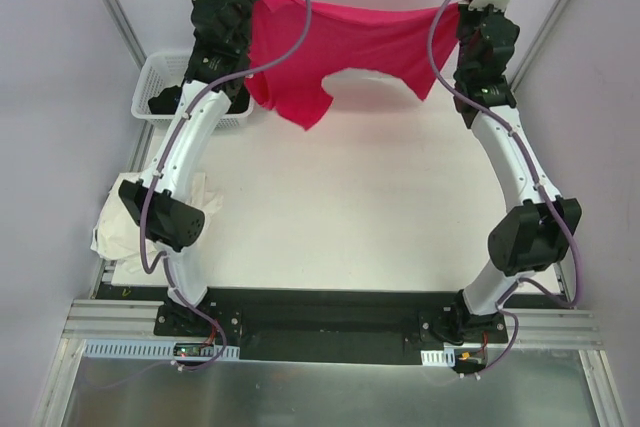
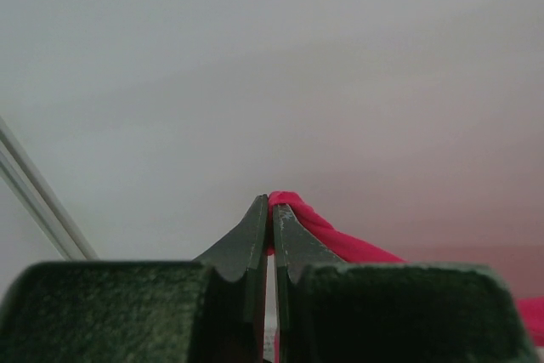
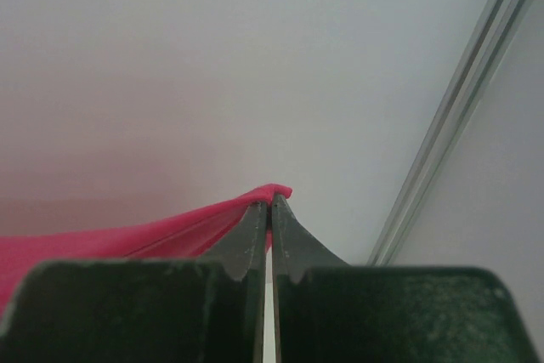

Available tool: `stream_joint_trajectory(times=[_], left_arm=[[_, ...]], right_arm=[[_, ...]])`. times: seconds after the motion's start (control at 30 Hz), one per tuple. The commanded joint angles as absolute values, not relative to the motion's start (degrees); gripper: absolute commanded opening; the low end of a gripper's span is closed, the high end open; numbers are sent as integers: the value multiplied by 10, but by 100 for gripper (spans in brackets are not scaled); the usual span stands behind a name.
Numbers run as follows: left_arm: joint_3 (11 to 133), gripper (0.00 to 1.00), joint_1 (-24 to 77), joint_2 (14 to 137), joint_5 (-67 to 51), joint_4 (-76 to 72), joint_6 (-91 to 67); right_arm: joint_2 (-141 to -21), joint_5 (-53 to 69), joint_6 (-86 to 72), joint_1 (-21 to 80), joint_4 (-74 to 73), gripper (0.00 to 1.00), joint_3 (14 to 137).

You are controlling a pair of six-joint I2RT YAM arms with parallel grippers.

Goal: Fold and stack the t-shirts
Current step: Flatten out the tshirt

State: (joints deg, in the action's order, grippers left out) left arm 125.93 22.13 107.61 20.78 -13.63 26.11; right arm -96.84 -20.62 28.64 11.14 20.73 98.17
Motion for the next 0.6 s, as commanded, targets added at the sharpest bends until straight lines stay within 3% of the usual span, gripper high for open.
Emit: stream_joint_trajectory(times=[0.0,0.2,0.3,0.33,0.37,0.4,0.43,0.47,0.5,0.57], left_arm=[[1262,0,228,1004,199,-153,235],[1084,0,249,872,223,-160,218],[938,1,260,768,237,-161,176],[868,5,265,711,249,-159,150],[834,27,270,681,250,-154,137],[807,45,275,625,251,-142,124],[766,54,277,598,250,-125,94],[746,64,279,571,237,-99,84],[732,88,287,523,236,-85,76],[705,99,289,479,218,-66,51]], right_arm=[[-895,-206,257,109,239,1,989],[-799,-214,229,110,208,1,887],[-719,-237,203,108,208,1,801],[-675,-245,198,109,207,1,777],[-656,-255,194,109,208,3,758],[-633,-261,194,109,187,12,731],[-613,-265,192,108,171,18,723],[-577,-266,199,110,154,30,716],[-562,-270,199,109,113,52,711],[-517,-285,195,109,78,71,704]])
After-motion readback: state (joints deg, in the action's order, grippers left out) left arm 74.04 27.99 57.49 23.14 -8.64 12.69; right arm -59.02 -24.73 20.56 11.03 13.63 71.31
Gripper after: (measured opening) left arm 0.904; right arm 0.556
